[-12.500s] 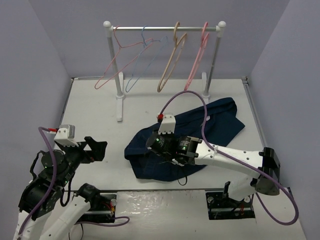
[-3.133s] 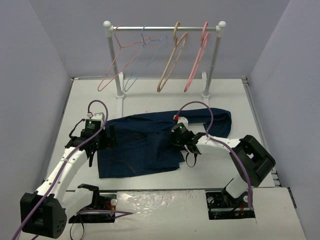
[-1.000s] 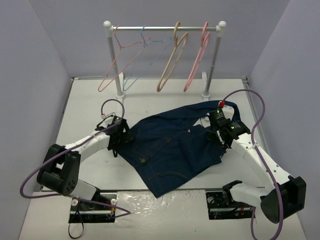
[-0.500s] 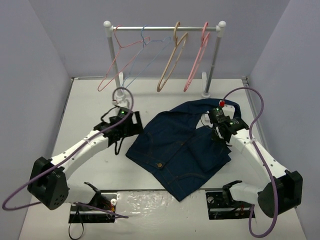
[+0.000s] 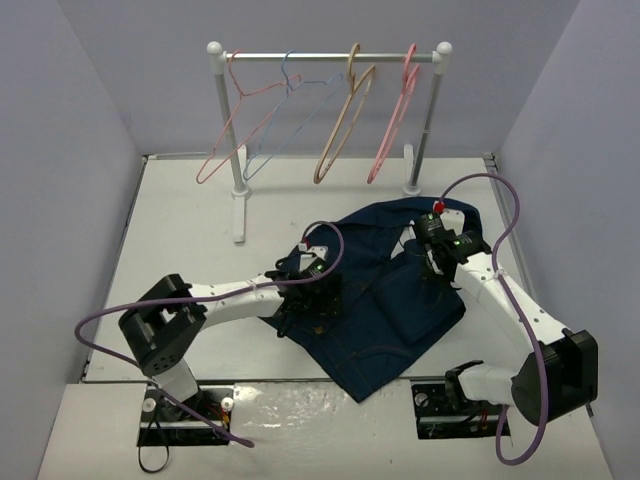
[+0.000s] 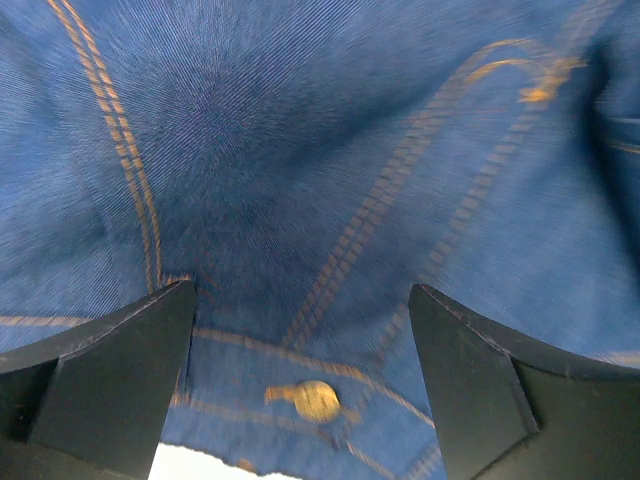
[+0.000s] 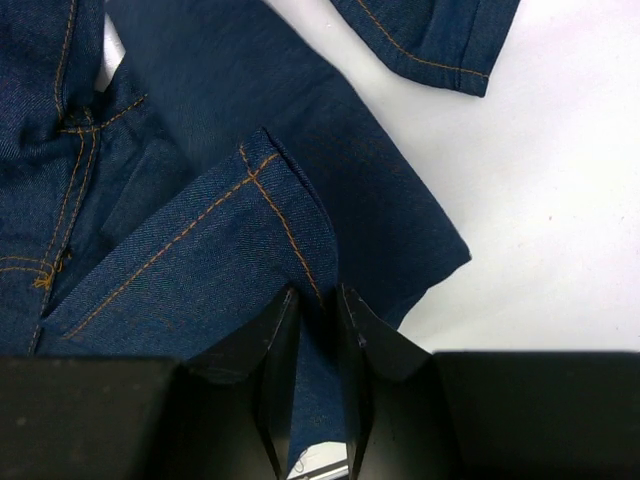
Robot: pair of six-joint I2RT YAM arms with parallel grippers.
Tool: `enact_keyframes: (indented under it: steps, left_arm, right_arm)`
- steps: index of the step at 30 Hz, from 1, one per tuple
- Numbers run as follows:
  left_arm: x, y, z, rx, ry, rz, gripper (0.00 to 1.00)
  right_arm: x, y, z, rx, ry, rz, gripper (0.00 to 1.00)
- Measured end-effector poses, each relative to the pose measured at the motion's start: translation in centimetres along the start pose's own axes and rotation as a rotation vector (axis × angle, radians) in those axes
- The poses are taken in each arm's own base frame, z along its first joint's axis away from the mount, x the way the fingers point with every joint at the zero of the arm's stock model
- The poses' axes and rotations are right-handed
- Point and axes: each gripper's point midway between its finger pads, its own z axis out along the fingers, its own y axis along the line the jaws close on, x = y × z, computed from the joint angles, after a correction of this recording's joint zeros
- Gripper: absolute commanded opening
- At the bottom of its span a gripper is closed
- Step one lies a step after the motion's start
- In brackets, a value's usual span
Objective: Place the trousers on the hanger
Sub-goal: Flatten out the trousers at the center of the board.
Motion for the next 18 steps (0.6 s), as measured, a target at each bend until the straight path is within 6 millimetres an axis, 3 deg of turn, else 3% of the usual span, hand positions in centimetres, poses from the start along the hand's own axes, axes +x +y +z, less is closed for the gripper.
enact_keyframes:
  steps: [2,6,9,11,14,18]
  left_arm:
    - [0.2,0.1,0.9,-0.016,0.006,-0.002,0.83]
    - [-0.6,0.6,1.4,-0.032,-0.011,-0.026,0.76]
    - [-1.6,2.9,1.4,-0.068,-0.029,-0.081,0.74]
    - [-2.7,6.1,1.0,-0.114,-0.047,-0.145,0.74]
    - [-3.7,13.5,-0.5,-0.252,-0.073,-0.269,0.74]
    - [-3.1,23.4,-4.0,-0.498,-0.085,-0.400,0.74]
  right_arm:
    - [0.0,0.1,0.1,-0.002,0.002,-0.002,0.01]
    - [0.0,0.2,0.2,-0.006,0.001,-0.003,0.00]
    - [-0.2,0.1,0.1,-0.006,-0.006,0.001,0.00]
    - [-0.5,-0.3,-0.2,0.005,-0.015,0.008,0.00]
    - [-1.8,-1.2,-1.1,0.025,-0.043,0.030,0.00]
    - [-4.8,-2.2,-3.0,0.035,-0.108,0.073,0.00]
